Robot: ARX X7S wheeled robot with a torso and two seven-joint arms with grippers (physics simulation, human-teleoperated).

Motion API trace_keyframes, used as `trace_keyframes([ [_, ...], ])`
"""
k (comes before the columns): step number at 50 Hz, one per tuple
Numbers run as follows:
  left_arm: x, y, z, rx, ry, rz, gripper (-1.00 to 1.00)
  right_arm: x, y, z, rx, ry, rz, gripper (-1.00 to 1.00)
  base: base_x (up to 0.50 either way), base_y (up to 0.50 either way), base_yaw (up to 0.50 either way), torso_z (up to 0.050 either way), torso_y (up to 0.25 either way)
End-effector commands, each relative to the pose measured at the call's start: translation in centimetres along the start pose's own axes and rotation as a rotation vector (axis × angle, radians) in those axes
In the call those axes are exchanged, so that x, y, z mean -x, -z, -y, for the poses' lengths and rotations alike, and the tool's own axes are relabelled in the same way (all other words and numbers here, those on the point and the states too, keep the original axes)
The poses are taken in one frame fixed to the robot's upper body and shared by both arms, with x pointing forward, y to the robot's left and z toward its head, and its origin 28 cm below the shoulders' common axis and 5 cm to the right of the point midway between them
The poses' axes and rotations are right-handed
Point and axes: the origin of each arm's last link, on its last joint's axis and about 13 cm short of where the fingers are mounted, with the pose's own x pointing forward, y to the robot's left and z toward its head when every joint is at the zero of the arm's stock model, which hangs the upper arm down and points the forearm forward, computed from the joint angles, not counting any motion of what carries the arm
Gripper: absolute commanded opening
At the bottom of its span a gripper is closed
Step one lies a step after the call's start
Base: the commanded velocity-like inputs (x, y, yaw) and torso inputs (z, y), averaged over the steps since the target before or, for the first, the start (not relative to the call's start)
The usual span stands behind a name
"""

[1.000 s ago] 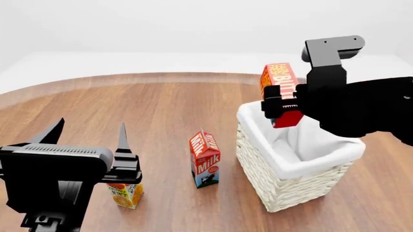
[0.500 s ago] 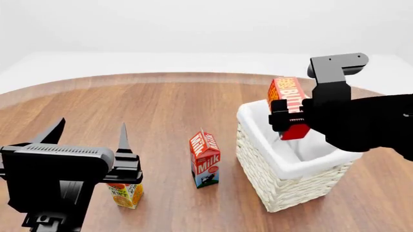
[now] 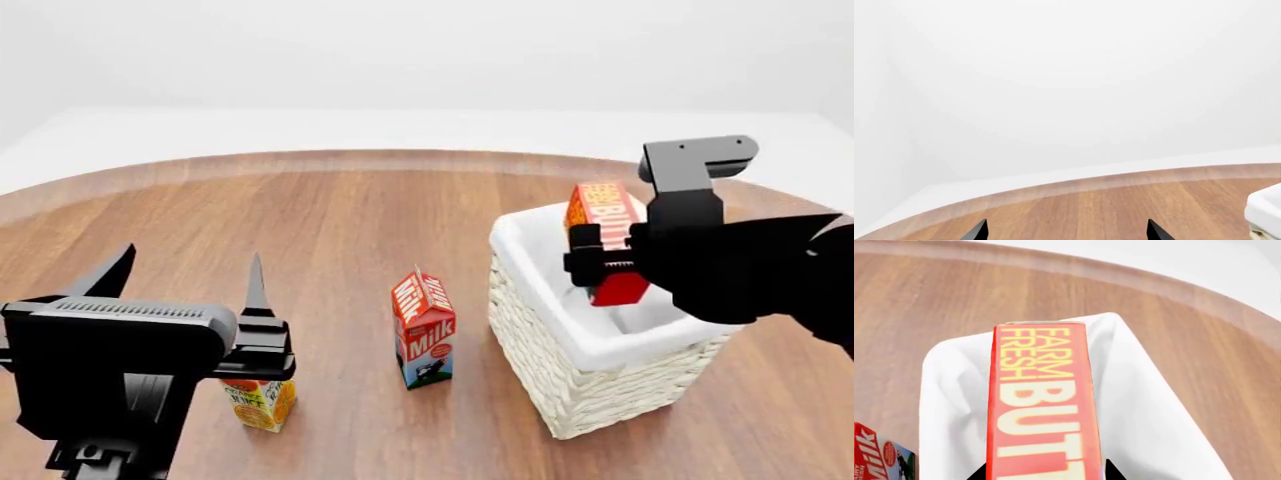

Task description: Pick up the cream cheese box and the butter, and put them in the basket.

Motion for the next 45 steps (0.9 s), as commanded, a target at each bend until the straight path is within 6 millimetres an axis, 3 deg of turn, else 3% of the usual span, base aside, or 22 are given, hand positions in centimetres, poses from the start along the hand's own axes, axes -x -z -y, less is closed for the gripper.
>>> trace_keyframes([
  [1,0.0,0.0,0.0,-0.001,0.001,0.0,1.0,-0.4,-0.5,0.7,-0.005,0.05,0.031,-1.0,0.0,0.0,0.0,0.0,0.0],
  [45,-0.1,0.1,0.1,-0.002,0.003,-0.003,1.0,-2.1,0.1,0.5,0.0,0.072,-0.009,-1.0,0.0,0.0,0.0,0.0,0.001],
])
